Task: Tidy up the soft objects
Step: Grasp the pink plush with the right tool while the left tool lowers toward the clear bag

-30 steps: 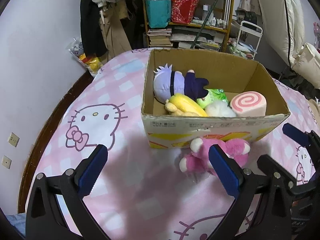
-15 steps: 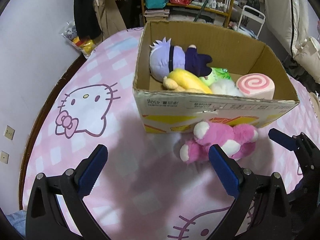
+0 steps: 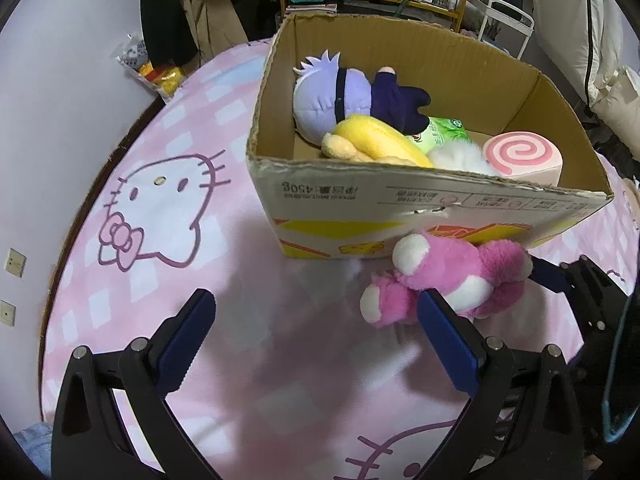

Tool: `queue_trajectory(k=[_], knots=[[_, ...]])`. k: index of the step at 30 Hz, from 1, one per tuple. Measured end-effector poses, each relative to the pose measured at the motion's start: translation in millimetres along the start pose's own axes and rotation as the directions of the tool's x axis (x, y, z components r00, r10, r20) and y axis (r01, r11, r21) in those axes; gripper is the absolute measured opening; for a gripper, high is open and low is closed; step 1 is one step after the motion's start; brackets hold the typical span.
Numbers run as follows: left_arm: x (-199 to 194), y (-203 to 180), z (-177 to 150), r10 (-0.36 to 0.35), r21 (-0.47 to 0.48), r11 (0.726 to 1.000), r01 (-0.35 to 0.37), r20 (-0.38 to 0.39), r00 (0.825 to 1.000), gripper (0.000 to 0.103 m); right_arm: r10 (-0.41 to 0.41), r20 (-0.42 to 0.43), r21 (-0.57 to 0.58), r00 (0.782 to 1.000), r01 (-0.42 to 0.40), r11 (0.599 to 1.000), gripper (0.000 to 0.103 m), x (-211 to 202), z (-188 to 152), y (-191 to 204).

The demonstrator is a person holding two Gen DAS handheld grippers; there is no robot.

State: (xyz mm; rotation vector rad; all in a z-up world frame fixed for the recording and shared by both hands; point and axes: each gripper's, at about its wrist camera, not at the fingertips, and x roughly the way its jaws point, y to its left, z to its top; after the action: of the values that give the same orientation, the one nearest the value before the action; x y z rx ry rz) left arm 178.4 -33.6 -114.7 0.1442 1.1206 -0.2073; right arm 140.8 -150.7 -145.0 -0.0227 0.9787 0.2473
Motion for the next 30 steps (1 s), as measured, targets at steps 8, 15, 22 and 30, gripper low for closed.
queue_trajectory(k=[8,15,22,30], knots=[[8,6,1,-0.045,-0.023,0.999,0.045,-0.027,0.999,0.100,0.019,-0.029,-0.024,0.999,-0.020,1.000,0.069,12,4,2],[11,5,2,-0.077,-0.020,0.997,0.076,-0.035,0.996,0.100,0.040,-0.030,0.023,0.999,-0.039,0.999,0.065,7,-1,-4],[11,-5,-1,-0.094,0.006,0.996,0.094,-0.026,0.995,0.100,0.031,-0.043,0.115,0.999,-0.026,0.993,0.065,-6,-9,-24],[21,-21,-2,-0.144,0.039,0.989,0.146,-0.053,0.988,0.100,-0.062,-0.037,0.128,0.997,0.066,0.990,0.065,-18,-10,-28]])
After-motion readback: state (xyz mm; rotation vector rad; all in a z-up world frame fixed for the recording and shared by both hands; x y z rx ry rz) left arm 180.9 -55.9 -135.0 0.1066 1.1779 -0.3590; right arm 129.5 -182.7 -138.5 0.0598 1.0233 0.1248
